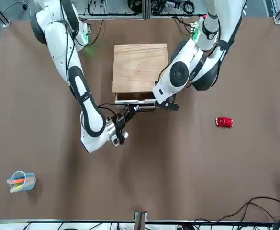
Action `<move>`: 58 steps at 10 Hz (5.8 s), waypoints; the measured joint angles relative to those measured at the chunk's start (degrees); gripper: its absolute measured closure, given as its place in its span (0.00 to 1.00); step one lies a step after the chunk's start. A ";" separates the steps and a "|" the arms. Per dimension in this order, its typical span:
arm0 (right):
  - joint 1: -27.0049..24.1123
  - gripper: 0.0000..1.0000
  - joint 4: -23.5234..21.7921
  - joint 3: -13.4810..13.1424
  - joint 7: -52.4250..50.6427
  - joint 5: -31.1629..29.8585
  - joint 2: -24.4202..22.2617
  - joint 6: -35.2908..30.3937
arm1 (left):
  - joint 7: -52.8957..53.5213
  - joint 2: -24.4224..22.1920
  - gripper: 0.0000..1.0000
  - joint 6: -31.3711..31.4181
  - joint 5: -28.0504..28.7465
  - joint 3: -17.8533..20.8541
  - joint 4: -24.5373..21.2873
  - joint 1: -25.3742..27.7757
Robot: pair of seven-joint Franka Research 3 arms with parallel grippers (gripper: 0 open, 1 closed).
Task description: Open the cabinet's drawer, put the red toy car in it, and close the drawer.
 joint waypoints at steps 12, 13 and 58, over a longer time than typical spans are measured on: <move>-0.19 0.82 -0.16 0.09 -0.03 2.46 -0.51 7.30 | 0.00 0.00 0.99 0.01 0.15 0.08 0.09 0.08; -0.19 0.82 -0.16 0.07 -0.03 2.69 -0.53 7.71 | 0.00 0.00 0.99 0.01 0.15 0.08 0.09 0.08; -7.77 0.00 15.29 -26.30 23.28 -55.30 -23.95 -13.73 | -27.94 -2.61 0.00 46.03 -11.36 42.31 -32.35 5.00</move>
